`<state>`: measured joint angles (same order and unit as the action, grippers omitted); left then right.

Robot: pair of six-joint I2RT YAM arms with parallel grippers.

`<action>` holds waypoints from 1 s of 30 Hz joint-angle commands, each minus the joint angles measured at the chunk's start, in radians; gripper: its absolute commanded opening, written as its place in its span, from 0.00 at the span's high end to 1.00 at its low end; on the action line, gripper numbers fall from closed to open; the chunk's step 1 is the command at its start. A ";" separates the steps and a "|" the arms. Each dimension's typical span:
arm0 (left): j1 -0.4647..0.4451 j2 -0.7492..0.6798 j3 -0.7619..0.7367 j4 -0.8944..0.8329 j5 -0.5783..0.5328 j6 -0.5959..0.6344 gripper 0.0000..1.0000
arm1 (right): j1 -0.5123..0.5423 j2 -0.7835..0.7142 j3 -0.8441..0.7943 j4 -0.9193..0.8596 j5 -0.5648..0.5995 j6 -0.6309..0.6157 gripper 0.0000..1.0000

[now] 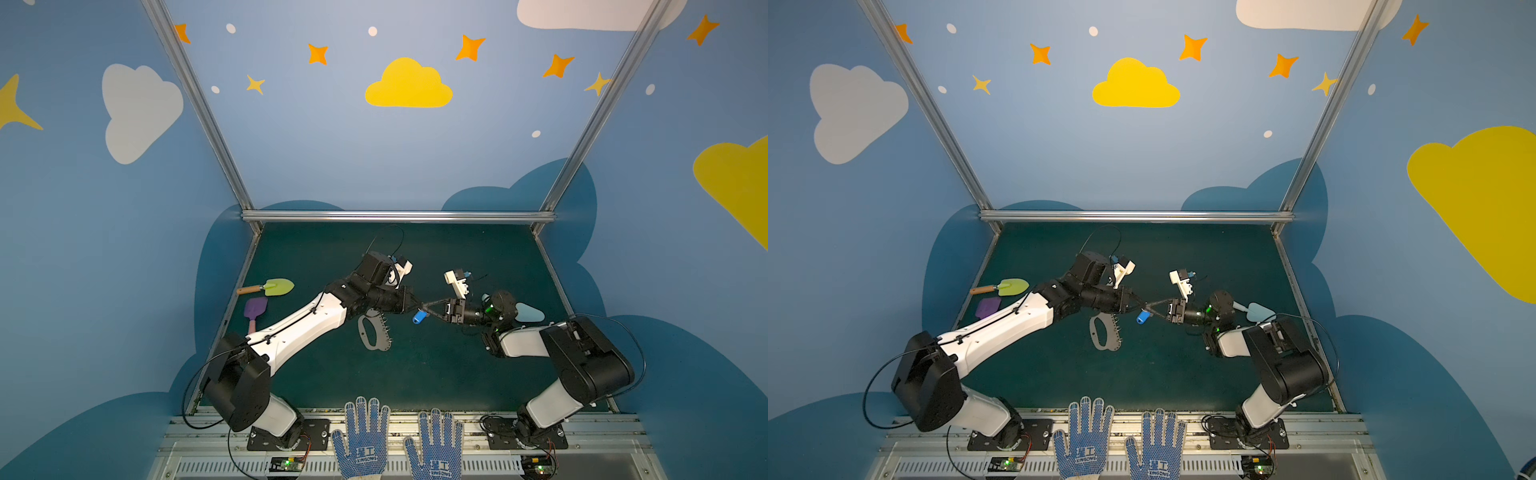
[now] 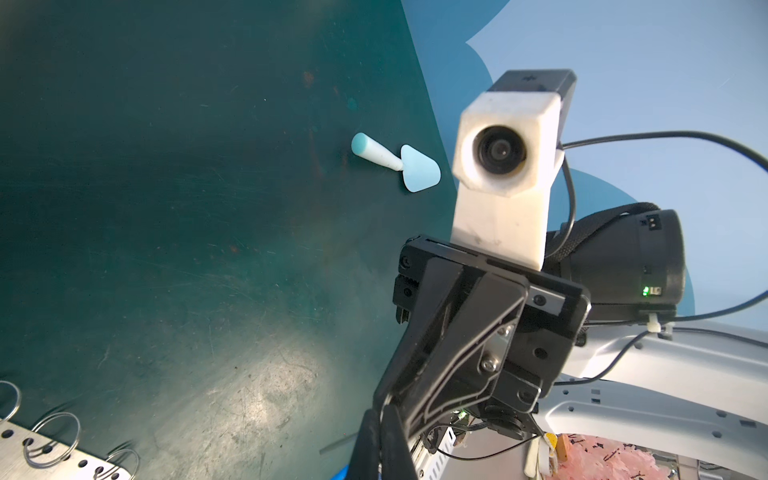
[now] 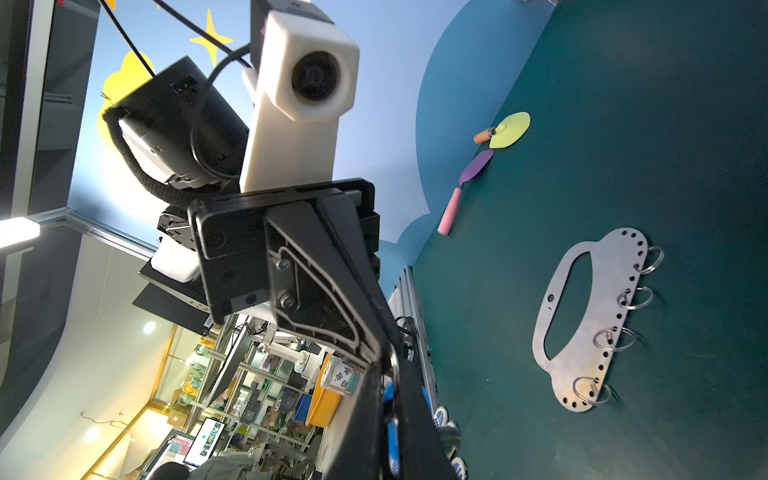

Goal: Put the keys on the keyring
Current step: 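Close the right gripper on the key ring while the left gripper opens, then move the left gripper down to the metal plate's ringed edge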

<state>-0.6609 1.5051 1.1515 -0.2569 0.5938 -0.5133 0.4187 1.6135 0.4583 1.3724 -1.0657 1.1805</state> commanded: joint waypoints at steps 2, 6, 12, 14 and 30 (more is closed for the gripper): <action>0.009 -0.023 -0.004 0.039 -0.011 -0.016 0.96 | 0.016 0.014 0.026 0.035 -0.047 -0.012 1.00; 0.022 -0.032 -0.010 0.040 -0.027 -0.033 0.81 | 0.013 0.022 0.023 0.034 -0.039 -0.015 1.00; 0.065 -0.081 -0.067 0.067 -0.033 -0.071 0.68 | 0.005 0.038 0.018 0.025 -0.027 -0.036 1.00; 0.074 -0.100 -0.090 0.067 -0.046 -0.080 0.67 | 0.001 0.039 0.017 0.009 -0.017 -0.054 1.00; 0.089 0.000 -0.184 -0.220 -0.326 -0.176 0.56 | 0.032 -0.512 0.052 -1.157 0.440 -0.701 1.00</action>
<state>-0.5694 1.4605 0.9592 -0.3981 0.3134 -0.6712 0.4374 1.1671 0.4828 0.5175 -0.7662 0.6487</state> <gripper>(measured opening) 0.440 0.060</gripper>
